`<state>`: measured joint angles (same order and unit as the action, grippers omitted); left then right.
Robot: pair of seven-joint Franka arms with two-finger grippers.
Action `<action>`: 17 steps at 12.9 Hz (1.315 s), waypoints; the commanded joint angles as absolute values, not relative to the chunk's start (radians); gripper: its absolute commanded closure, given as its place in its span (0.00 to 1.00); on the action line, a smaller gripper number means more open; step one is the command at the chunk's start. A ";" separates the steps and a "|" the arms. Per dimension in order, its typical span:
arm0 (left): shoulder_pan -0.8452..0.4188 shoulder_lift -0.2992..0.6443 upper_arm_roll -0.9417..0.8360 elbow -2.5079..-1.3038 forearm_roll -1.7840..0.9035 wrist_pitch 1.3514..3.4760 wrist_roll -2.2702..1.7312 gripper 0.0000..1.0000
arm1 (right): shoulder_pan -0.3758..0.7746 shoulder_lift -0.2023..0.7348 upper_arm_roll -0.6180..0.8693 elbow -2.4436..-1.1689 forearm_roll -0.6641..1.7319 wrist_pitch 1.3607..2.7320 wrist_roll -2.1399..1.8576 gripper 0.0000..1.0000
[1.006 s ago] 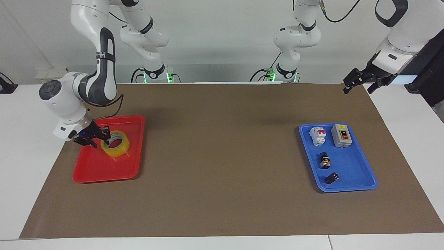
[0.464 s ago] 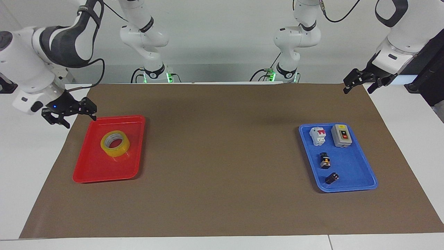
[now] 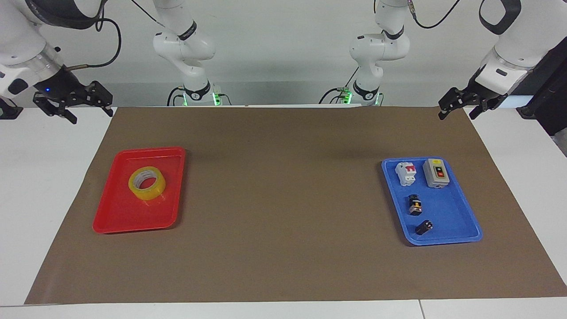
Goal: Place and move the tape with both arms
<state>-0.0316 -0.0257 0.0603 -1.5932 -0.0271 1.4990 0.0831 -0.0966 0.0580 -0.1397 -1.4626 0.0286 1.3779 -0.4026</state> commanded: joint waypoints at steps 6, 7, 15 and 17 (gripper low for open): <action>-0.032 -0.055 0.060 -1.623 -0.017 1.496 0.095 0.00 | -0.041 -0.035 -0.130 -1.583 -0.038 1.373 -0.365 0.00; -0.034 -0.055 0.058 -1.623 -0.017 1.496 0.095 0.00 | -0.035 -0.043 -0.130 -1.598 -0.046 1.373 -0.362 0.00; -0.032 -0.055 0.060 -1.623 -0.017 1.496 0.095 0.00 | -0.003 -0.041 -0.135 -1.580 -0.095 1.379 -0.359 0.00; -0.032 -0.055 0.060 -1.623 -0.017 1.496 0.095 0.00 | -0.003 -0.037 -0.137 -1.575 -0.092 1.411 -0.345 0.00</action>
